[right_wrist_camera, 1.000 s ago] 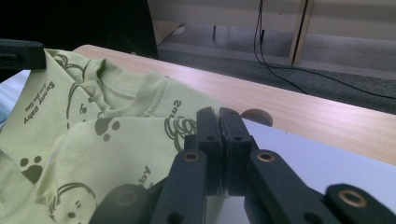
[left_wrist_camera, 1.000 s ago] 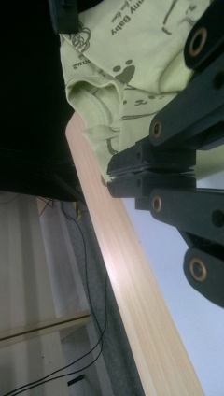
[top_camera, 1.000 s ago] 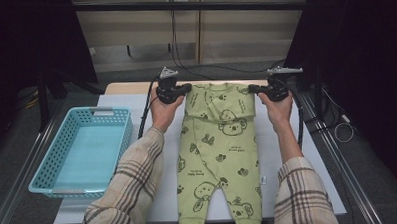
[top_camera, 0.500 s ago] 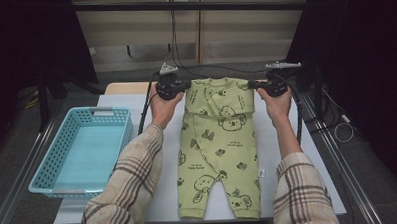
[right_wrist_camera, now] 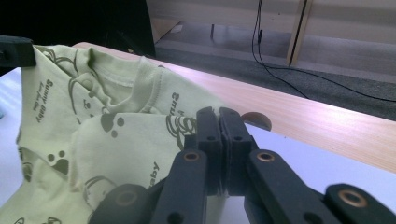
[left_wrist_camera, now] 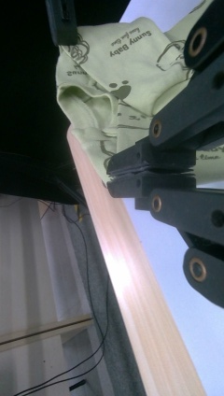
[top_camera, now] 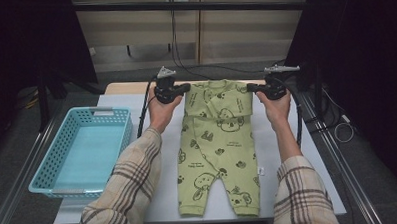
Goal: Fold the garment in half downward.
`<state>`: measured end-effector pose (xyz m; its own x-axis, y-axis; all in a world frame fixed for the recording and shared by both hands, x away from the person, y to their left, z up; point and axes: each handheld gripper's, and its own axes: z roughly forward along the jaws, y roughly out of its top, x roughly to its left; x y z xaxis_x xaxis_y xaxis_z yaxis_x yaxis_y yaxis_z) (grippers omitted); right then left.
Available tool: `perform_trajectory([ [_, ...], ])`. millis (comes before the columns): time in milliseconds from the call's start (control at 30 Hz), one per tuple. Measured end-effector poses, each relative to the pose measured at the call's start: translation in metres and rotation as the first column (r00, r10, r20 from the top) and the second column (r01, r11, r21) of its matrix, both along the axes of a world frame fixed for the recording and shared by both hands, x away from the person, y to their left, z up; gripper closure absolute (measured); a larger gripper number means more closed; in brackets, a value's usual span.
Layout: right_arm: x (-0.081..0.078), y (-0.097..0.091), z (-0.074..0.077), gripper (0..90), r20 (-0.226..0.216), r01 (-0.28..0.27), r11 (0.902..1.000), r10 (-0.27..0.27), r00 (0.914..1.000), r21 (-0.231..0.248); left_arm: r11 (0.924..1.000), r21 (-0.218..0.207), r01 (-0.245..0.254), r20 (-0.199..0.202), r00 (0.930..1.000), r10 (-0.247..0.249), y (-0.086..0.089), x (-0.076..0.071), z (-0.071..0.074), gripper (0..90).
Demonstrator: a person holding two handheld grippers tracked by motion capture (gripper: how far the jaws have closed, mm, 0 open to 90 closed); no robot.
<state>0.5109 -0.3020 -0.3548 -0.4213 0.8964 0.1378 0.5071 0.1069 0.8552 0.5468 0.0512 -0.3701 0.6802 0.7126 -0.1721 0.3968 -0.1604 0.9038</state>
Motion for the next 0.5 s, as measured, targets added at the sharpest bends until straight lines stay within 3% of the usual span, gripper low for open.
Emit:
perform_trajectory([
  [233,-0.004,0.001,-0.007,88.2,-0.004,-0.01,0.9999,0.01,0.9999,0.012,1.0,-0.003,0.005,-0.02,0.9998,-0.005,0.002,-0.004,-0.008,88.3],
  [500,-0.012,0.0,-0.014,88.2,-0.001,-0.011,0.9996,0.011,0.9999,0.024,0.9998,0.004,0.02,-0.005,0.9998,-0.02,0.005,-0.014,-0.013,88.2],
])
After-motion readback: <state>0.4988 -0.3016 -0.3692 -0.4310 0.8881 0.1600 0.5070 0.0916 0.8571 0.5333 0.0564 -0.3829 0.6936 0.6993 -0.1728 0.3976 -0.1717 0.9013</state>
